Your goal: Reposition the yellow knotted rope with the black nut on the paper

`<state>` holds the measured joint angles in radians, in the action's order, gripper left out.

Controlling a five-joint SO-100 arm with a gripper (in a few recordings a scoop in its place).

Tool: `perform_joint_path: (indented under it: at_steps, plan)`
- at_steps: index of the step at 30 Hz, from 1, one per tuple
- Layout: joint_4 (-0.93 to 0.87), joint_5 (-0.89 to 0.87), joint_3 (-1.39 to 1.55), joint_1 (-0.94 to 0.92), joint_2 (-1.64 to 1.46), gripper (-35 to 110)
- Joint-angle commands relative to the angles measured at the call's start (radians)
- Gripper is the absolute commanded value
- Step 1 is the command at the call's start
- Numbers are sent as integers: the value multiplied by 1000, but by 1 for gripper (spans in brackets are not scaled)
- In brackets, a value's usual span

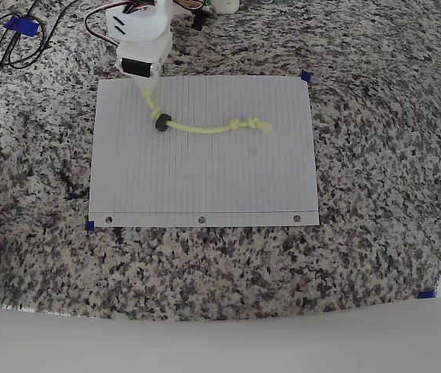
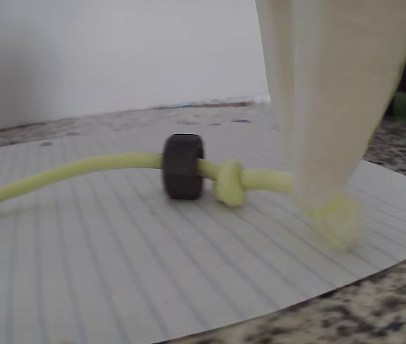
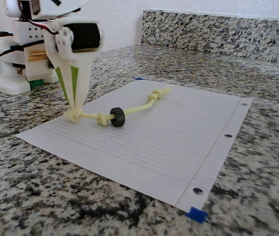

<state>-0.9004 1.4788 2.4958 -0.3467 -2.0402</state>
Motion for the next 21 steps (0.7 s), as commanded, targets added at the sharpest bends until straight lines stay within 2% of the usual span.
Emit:
perform_joint_path:
  at_steps: [1, 13, 21]
  plan:
    - [43, 9, -32, -31, 5, 0]
    - [184, 5, -54, -28, 48, 0]
    - [25, -2, -43, -8, -81, 0]
